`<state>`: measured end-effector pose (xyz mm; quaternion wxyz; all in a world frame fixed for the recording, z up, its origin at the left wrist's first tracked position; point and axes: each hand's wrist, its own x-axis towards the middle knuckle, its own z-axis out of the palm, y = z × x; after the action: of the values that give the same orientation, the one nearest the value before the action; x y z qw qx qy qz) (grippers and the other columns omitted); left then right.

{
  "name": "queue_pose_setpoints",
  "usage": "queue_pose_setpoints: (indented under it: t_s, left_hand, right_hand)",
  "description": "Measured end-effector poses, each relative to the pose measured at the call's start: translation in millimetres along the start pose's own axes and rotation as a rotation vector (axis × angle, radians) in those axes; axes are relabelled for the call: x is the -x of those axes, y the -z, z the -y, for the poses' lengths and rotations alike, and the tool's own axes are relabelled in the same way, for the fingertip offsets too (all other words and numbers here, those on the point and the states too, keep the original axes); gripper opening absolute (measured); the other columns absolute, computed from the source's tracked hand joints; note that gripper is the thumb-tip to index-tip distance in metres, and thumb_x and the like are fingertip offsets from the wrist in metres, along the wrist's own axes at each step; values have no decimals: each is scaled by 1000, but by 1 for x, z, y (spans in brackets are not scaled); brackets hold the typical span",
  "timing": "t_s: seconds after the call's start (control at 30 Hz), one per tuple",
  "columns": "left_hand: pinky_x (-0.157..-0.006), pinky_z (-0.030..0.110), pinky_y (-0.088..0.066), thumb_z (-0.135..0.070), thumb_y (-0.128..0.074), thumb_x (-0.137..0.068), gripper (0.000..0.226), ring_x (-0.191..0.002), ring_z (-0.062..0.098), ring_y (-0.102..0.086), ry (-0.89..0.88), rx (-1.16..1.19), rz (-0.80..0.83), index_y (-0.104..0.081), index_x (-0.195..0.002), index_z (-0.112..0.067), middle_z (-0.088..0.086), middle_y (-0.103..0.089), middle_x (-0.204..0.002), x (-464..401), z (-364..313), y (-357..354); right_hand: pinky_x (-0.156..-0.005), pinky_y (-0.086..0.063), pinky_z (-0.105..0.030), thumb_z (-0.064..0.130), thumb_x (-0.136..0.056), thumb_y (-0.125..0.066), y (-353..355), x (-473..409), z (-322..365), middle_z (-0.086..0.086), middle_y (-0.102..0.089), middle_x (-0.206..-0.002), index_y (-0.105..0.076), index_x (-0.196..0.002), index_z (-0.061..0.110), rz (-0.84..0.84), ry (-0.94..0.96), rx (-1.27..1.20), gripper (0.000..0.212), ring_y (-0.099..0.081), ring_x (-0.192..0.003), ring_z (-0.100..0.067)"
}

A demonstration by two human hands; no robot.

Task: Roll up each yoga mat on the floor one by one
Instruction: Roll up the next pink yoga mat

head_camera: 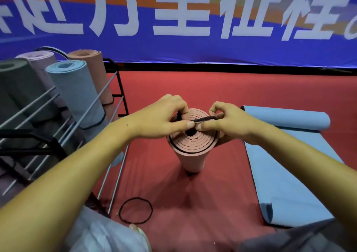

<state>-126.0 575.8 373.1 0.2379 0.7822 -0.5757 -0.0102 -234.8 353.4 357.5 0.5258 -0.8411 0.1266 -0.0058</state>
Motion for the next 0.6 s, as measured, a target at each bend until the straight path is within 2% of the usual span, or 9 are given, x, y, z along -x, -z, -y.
queue_pose_setpoints:
  t_s: [0.1,0.17,0.2,0.3,0.4,0.5,0.53,0.6]
  left_hand:
    - [-91,36,-48,-62,-89,-69,57,-107,18,-48,21,-16,30,-50,-93,-28,-5,-48,-113,0,-2,-1]
    - [-84,35,-52,-69,-94,-51,78,-105,15,-47,20,-101,54,-44,-95,-28,-8,-41,-118,0,-1,-1]
    - [-80,36,-53,-68,-96,-48,83,-104,14,-48,11,-169,50,-43,-97,-28,-9,-39,-120,0,1,-2]
    - [-73,42,-56,-53,-96,-57,76,-105,14,-48,-36,-355,-56,-38,-100,-27,-7,-37,-130,-5,9,-7]
    - [-76,46,-58,-59,-89,-65,69,-119,16,-51,-34,-372,-157,-38,-96,-26,-4,-39,-143,-8,23,-13]
    - [-78,45,-58,-70,-85,-65,64,-119,17,-58,-1,-308,-275,-42,-89,-29,-6,-46,-146,-11,38,-17]
    - [-78,44,-58,-71,-85,-64,63,-116,18,-61,8,-293,-320,-43,-86,-29,-6,-49,-145,-12,42,-20]
    - [-79,44,-58,-73,-83,-64,60,-113,19,-65,27,-268,-413,-46,-81,-28,-6,-56,-142,-14,49,-26]
  right_hand:
    - [-62,-64,-56,37,-64,-97,-3,-5,-5,-15,-67,-80,-51,-83,11,-89,23,-35,56,-64,-65,-22]
    - [-61,-65,-52,37,-65,-95,-3,-8,-7,-14,-70,-76,-53,-77,12,-168,59,-32,50,-68,-64,-26]
    - [-60,-65,-50,37,-66,-94,-2,-9,-7,-12,-70,-71,-53,-75,13,-209,82,-16,48,-70,-62,-27]
    - [-65,-66,-49,49,-62,-88,1,-13,-12,-6,-68,-62,-51,-67,16,-298,139,41,50,-75,-64,-28]
    - [-69,-62,-46,56,-69,-82,4,-18,-21,-5,-62,-57,-52,-63,14,-364,204,123,53,-67,-61,-22]
    - [-62,-35,-32,52,-82,-81,-2,-14,-29,7,-42,-57,-53,-62,20,-256,292,83,47,-38,-60,-12]
    - [-63,-30,-32,49,-87,-80,-4,-10,-30,12,-40,-59,-55,-62,24,-210,318,65,43,-36,-61,-10]
    - [-67,-32,-34,51,-95,-72,-3,-10,-34,12,-44,-65,-54,-64,24,-170,379,52,44,-39,-66,-10]
